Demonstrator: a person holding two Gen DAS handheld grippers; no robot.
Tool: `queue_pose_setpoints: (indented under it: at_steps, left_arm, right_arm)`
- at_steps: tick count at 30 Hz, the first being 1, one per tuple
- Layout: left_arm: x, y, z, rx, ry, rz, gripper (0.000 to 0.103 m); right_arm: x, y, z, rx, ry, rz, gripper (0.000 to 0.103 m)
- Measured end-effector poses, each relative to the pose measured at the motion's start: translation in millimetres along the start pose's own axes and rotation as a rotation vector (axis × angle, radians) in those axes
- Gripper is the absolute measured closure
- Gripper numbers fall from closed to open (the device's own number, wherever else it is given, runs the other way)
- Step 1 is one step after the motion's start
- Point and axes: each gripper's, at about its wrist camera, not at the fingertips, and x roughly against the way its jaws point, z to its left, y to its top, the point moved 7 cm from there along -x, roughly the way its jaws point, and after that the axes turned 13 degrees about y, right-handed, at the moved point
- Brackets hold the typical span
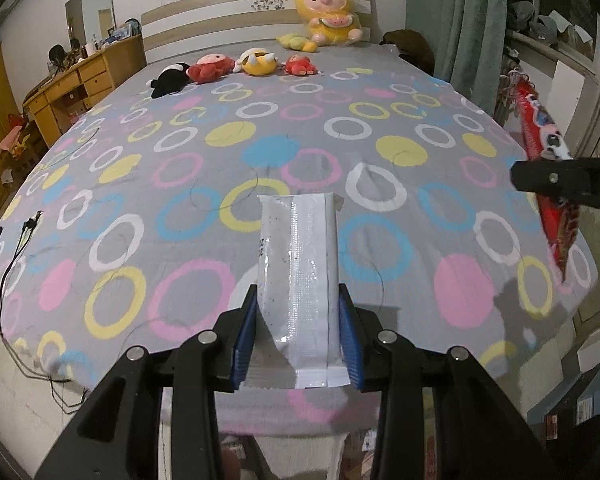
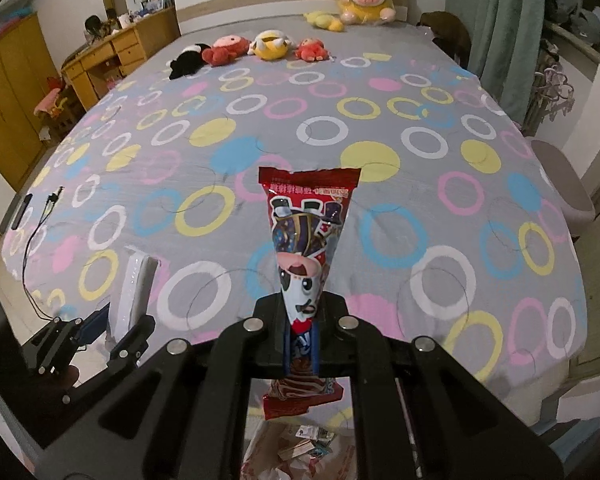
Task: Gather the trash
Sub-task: 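Lift the white packet and red candy stick and carry them over the bag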
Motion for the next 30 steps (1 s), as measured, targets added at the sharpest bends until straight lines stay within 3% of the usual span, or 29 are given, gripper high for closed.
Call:
queue_pose_setpoints:
  at_steps: [18, 25, 30]
  left_arm:
    - [104.2, -7.9, -2.5, -0.027, -0.004, -0.091, 0.066]
    - [131.6, -35.2, -18.8, -0.07, -0.047, -0.089, 0.066]
    - [133.1, -66.6, -35.5, -0.114, -0.073, -0.064, 0.066]
  right_arm:
    - [105.7, -54.6, -1.0, 0.004, 0.0, -0.149, 0.095]
    - [129.9, -100.6, -1.3, -0.015, 0.002, -0.21, 0.095]
    - [123.6, -141.2, -11.3, -0.065, 0.002, -0.188, 0.095]
